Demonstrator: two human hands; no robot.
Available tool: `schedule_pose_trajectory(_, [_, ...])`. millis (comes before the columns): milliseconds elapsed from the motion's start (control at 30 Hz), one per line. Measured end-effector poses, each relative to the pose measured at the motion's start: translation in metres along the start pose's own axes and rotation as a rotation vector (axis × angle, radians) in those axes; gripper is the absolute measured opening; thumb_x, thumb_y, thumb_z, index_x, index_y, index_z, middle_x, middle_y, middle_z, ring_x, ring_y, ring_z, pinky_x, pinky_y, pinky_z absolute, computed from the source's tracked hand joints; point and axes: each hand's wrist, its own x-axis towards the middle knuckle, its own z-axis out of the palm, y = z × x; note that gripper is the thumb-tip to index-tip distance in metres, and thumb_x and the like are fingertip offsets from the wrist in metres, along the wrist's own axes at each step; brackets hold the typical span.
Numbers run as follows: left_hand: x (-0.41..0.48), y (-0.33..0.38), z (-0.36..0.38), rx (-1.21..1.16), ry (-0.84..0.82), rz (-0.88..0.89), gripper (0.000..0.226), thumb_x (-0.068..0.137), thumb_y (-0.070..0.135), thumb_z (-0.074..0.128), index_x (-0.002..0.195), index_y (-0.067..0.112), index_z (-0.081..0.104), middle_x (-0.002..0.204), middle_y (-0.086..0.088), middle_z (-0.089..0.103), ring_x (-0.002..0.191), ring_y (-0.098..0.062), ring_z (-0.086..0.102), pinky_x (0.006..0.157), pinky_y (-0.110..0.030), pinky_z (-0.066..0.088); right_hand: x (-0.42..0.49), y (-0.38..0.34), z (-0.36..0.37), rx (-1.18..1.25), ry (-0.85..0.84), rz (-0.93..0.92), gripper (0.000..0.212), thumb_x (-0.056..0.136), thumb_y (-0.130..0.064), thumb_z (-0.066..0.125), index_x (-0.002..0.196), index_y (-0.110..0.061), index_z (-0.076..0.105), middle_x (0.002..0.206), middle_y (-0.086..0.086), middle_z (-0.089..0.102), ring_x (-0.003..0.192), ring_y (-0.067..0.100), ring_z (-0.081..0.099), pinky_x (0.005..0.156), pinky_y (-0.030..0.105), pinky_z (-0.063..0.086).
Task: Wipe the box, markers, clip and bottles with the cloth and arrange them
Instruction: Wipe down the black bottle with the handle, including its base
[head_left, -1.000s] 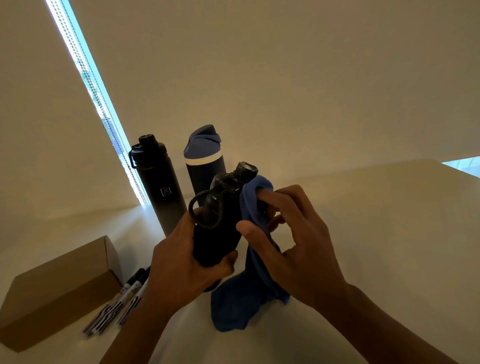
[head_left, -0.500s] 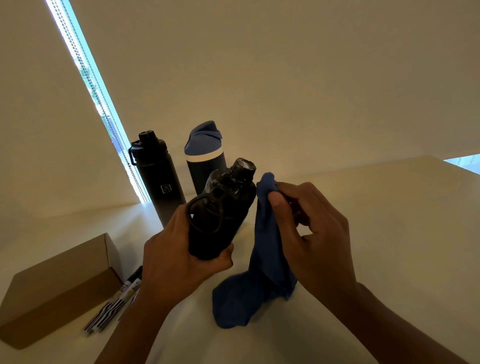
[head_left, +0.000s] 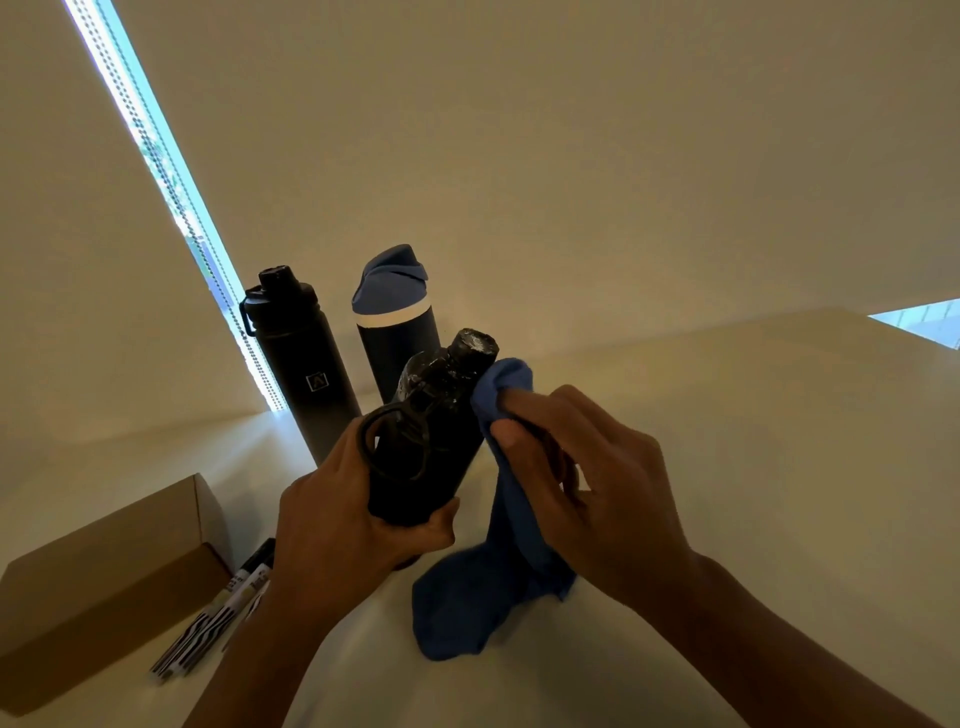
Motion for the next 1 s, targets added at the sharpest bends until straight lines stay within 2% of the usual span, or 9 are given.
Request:
schedule_pose_trajectory(233, [0.001,0.0,0.001,-0.026,-0.005,0.052,0.085,0.065,0.073,0.069,0.13,0.019,0.057,0.103,0.018,0.06,0.086,-0.006,0.059,0.078,-0.009,0.039,-0.001,0.009,-0.003,-0.042,0.046,0.031,0.025,0.095,-0.012,0.073,0.119,-0.009,0.07,0.088,-0.004,0.067,0.071,-0.001,0.053,0.066,0.008,0.045])
schedule_pose_trajectory(333, [-0.001,0.0,0.006,-0.053,0.015,0.055,0.08,0.066,0.072,0.069,0.126,0.02,0.056,0.1,0.012,0.064,0.085,-0.008,0.062,0.076,-0.021,0.051,-0.005,0.005,0.001,-0.023,0.021,-0.055,0.022,0.093,-0.012,0.076,0.111,-0.001,0.074,0.082,-0.001,0.066,0.072,-0.005,0.046,0.071,0.003,0.039])
schedule_pose_trajectory(400, [0.0,-0.002,0.007,-0.059,0.029,0.052,0.081,0.068,0.072,0.068,0.126,0.016,0.059,0.099,0.008,0.067,0.085,-0.01,0.063,0.076,-0.027,0.055,-0.005,0.006,0.003,-0.014,0.011,-0.057,0.024,0.093,-0.014,0.074,0.112,0.0,0.073,0.084,0.0,0.068,0.072,-0.003,0.05,0.069,0.006,0.042])
schedule_pose_trajectory(500, [0.0,-0.001,0.004,-0.069,0.027,0.03,0.081,0.069,0.068,0.077,0.127,0.014,0.06,0.101,0.01,0.066,0.087,-0.008,0.062,0.078,-0.017,0.048,-0.004,0.014,-0.001,-0.003,0.053,0.045,0.023,0.095,-0.011,0.07,0.116,-0.002,0.072,0.093,0.0,0.072,0.077,0.001,0.06,0.067,0.012,0.05])
schedule_pose_trajectory(567, [0.0,0.001,0.004,-0.094,-0.002,-0.002,0.083,0.068,0.065,0.087,0.13,0.019,0.058,0.104,0.017,0.065,0.087,0.001,0.062,0.081,-0.014,0.048,-0.002,0.016,-0.005,-0.005,0.082,0.087,0.023,0.098,-0.015,0.068,0.119,-0.007,0.072,0.098,-0.003,0.071,0.08,0.004,0.065,0.065,0.012,0.05])
schedule_pose_trajectory(667, [-0.001,0.002,0.004,-0.09,-0.044,0.005,0.09,0.063,0.056,0.092,0.136,0.045,0.04,0.109,0.038,0.052,0.103,0.023,0.055,0.076,0.001,0.04,0.004,0.01,-0.009,0.018,0.152,0.105,0.022,0.099,-0.014,0.067,0.118,-0.006,0.072,0.104,-0.001,0.068,0.087,0.009,0.066,0.064,0.017,0.053])
schedule_pose_trajectory(733, [-0.001,0.0,0.004,-0.108,-0.068,0.017,0.098,0.063,0.052,0.095,0.136,0.054,0.03,0.113,0.041,0.048,0.11,0.028,0.048,0.076,0.003,0.038,0.007,0.006,-0.009,0.041,0.179,0.101,0.022,0.097,-0.012,0.068,0.117,-0.003,0.072,0.11,0.003,0.067,0.097,0.009,0.065,0.071,0.016,0.053])
schedule_pose_trajectory(867, [-0.002,-0.001,0.003,-0.165,-0.037,0.002,0.09,0.063,0.055,0.09,0.136,0.045,0.038,0.112,0.04,0.05,0.11,0.027,0.049,0.084,0.007,0.037,0.006,0.002,-0.006,0.093,0.134,0.14,0.023,0.098,-0.016,0.065,0.118,-0.006,0.072,0.111,0.0,0.069,0.101,0.011,0.067,0.077,0.016,0.054])
schedule_pose_trajectory(1000, [-0.002,0.002,0.002,-0.291,-0.017,-0.03,0.06,0.067,0.06,0.077,0.119,0.043,0.053,0.102,0.027,0.065,0.104,0.008,0.063,0.078,-0.007,0.051,0.008,-0.004,-0.006,0.175,0.116,0.445,0.022,0.103,-0.037,0.055,0.114,-0.025,0.071,0.093,-0.019,0.071,0.088,0.002,0.069,0.068,0.009,0.048])
